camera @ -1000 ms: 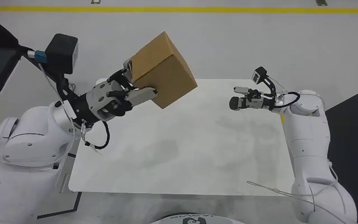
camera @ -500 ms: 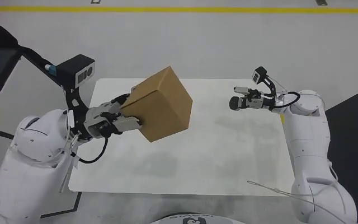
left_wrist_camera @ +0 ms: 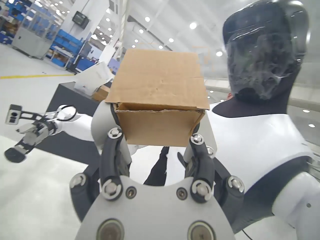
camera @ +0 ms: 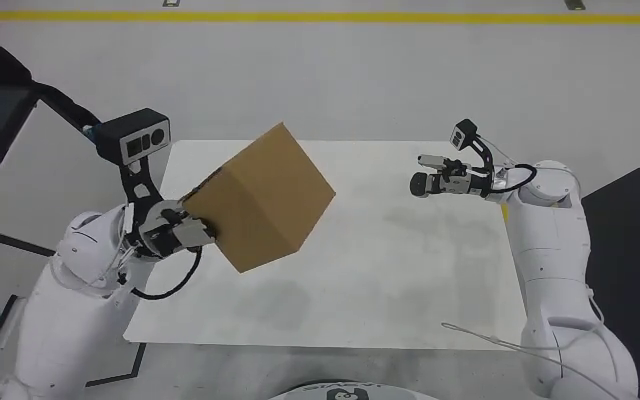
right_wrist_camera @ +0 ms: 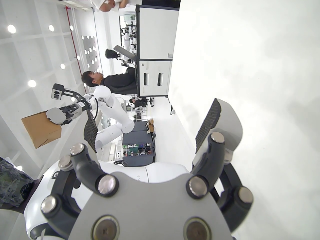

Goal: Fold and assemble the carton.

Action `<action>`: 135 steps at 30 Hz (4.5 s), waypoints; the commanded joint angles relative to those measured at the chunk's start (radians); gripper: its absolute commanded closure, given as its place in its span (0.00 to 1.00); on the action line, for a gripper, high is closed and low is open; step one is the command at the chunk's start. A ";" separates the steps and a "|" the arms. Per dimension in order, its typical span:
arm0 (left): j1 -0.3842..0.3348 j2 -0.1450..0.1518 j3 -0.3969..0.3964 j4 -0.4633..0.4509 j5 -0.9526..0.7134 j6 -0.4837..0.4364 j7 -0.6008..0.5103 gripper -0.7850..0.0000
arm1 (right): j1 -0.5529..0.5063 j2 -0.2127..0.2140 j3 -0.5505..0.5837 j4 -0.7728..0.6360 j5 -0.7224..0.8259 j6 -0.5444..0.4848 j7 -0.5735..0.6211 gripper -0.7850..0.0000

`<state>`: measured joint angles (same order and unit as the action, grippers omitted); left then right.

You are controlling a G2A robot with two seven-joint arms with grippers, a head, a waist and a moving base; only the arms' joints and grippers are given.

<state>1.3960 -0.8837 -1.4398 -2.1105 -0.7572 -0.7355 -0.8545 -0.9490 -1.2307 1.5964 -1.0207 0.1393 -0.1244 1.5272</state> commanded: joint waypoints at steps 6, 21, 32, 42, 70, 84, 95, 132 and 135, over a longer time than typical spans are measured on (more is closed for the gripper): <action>-0.026 -0.013 0.043 0.044 -0.104 -0.050 -0.042 1.00 | 0.000 0.000 0.000 0.000 0.000 0.000 0.000 0.00; -0.034 -0.029 0.047 0.074 -0.163 0.044 -0.088 1.00 | 0.000 0.000 0.000 0.000 0.000 0.000 0.000 0.00; -0.024 -0.005 -0.138 -0.036 0.289 0.370 -0.045 1.00 | 0.000 0.000 0.000 0.000 0.000 0.000 0.000 0.00; -0.031 -0.002 -0.188 -0.112 0.423 0.398 -0.017 1.00 | 0.000 0.000 0.000 0.000 0.000 0.000 0.000 0.00; 0.002 -0.025 -0.213 -0.108 -0.577 1.169 0.161 1.00 | 0.000 0.000 0.000 0.000 0.000 0.000 0.000 0.00; 0.036 -0.031 -0.215 -0.117 -0.790 1.287 0.201 1.00 | 0.000 0.000 0.000 0.000 0.000 0.000 0.000 0.00; 0.159 -0.046 -0.180 -0.172 -1.264 1.357 0.507 1.00 | 0.000 0.000 0.000 0.000 0.000 0.000 0.000 0.00; 0.266 -0.067 -0.128 -0.239 -2.085 1.264 0.966 1.00 | 0.000 0.000 0.000 0.000 0.000 0.000 0.000 0.00; 0.270 -0.070 -0.128 -0.239 -2.089 1.261 0.971 1.00 | 0.000 0.000 0.000 0.000 0.000 0.000 0.000 0.00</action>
<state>1.6650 -0.9526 -1.5681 -2.3500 -2.8460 0.5245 0.1165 -0.9490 -1.2307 1.5964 -1.0207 0.1393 -0.1244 1.5272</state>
